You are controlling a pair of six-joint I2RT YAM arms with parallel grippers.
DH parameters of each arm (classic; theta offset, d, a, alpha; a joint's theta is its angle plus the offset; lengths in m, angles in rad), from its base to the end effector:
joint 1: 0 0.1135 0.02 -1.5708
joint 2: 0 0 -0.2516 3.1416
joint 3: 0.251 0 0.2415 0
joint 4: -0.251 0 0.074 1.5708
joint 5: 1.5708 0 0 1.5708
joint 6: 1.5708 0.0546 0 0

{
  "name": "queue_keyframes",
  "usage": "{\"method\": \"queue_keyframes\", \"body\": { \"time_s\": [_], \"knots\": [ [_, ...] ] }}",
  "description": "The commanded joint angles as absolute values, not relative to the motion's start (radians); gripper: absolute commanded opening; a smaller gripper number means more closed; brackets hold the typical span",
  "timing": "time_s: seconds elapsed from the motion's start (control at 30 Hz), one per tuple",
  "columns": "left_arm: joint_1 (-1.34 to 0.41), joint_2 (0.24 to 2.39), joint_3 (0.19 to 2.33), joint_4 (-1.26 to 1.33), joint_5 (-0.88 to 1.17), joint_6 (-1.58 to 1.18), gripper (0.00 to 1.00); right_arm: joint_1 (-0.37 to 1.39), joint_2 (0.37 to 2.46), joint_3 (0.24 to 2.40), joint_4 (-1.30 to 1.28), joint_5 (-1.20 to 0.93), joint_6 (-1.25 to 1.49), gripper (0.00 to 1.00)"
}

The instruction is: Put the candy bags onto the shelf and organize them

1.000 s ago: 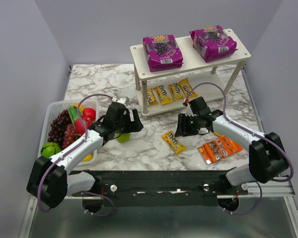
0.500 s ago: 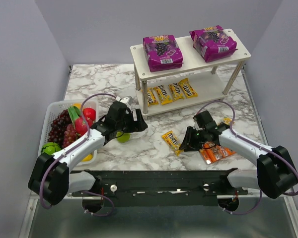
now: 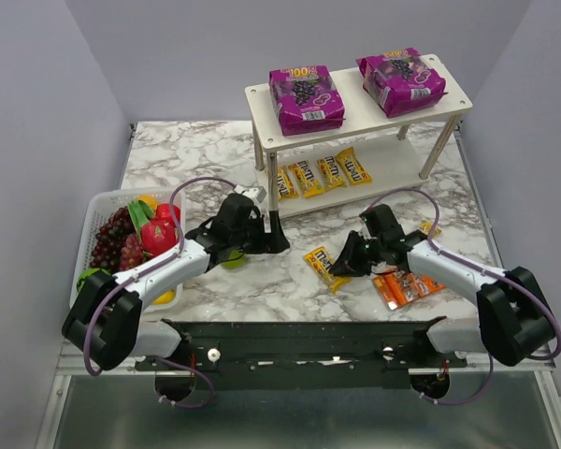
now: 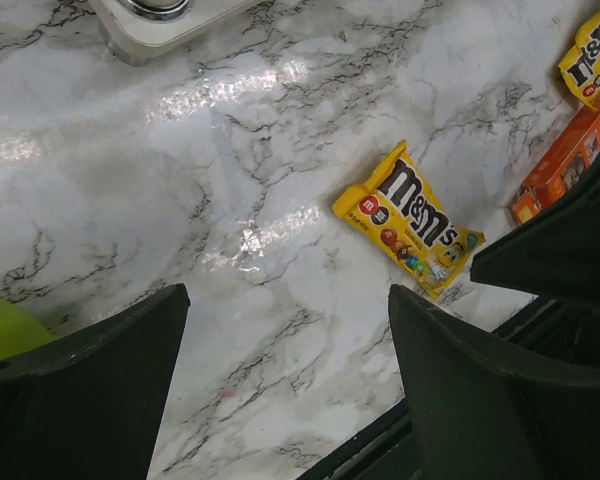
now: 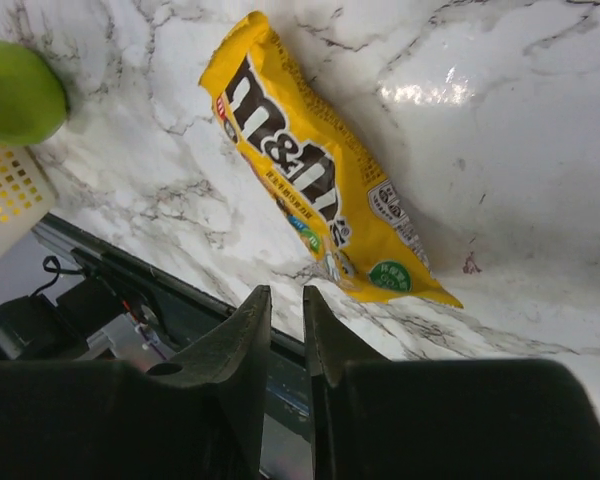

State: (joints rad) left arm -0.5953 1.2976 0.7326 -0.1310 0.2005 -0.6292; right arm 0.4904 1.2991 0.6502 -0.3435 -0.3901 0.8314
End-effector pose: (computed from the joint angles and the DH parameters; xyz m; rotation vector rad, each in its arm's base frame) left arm 0.2255 -0.1658 0.1994 0.0722 2.4027 -0.8429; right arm 0.2047 0.1328 0.1580 0.3094 2.7560 0.9374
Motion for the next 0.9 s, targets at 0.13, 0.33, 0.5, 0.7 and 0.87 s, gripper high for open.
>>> {"method": "queue_keyframes", "body": {
  "time_s": [0.13, 0.33, 0.5, 0.7, 0.87],
  "knots": [
    [-0.644, 1.376, 0.810, -0.034, 0.256, -0.630, 0.84, 0.497, 1.424, 0.618, -0.268, -0.213, 0.952, 0.25],
    [-0.661, 1.382, 0.821, -0.005, 0.281, -0.620, 0.82, 0.497, 1.414, 0.564, -0.279, -0.115, 1.005, 0.25],
    [-0.683, 1.408, 0.828, 0.029, 0.291, -0.615, 0.78, 0.497, 1.355, 0.581, -0.324, -0.095, 0.983, 0.28],
    [-0.713, 1.456, 0.850, 0.067, 0.296, -0.612, 0.77, 0.497, 1.194, 0.595, -0.420, -0.109, 1.005, 0.50],
    [-0.742, 1.511, 0.891, 0.098, 0.302, -0.611, 0.74, 0.497, 1.158, 0.529, -0.420, -0.207, 1.046, 0.55]
  ]
}}
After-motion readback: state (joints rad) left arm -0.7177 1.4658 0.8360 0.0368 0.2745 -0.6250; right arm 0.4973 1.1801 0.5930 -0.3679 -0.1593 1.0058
